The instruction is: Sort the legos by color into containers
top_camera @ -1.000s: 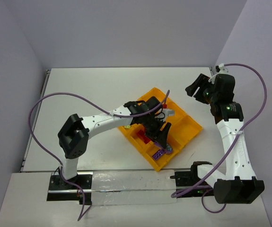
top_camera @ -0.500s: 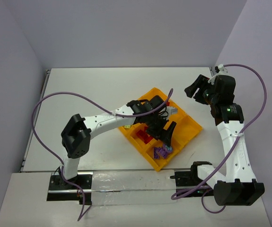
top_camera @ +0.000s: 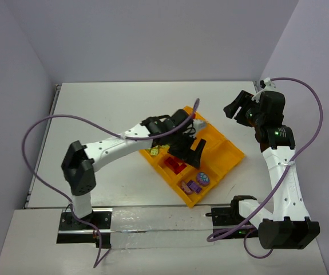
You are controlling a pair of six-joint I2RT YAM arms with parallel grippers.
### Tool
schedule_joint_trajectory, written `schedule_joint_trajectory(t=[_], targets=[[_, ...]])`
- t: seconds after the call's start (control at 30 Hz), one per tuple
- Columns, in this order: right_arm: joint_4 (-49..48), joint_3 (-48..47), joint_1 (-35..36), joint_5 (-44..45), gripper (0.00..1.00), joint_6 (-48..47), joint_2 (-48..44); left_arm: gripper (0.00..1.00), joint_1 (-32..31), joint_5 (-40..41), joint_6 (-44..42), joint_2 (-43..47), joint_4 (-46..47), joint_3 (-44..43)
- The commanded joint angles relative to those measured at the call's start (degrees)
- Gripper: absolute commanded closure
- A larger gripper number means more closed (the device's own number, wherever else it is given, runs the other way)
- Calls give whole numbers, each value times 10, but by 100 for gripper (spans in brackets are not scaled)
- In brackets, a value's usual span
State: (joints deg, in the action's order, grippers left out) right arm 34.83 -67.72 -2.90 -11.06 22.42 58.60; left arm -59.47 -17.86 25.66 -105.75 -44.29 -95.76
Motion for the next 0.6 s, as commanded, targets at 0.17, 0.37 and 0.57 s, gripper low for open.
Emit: schedule_joint_trajectory(t=[0.17,0.37,0.57], targets=[[24,-21,-4,200,9,26,14,5,262,116,55,248,48,128],[42,-34,-4,230,8,19,29,3,373,175,114,340,122,178],[41,-26,-4,197,9,33,37,3,416,175,133,356,150,193]])
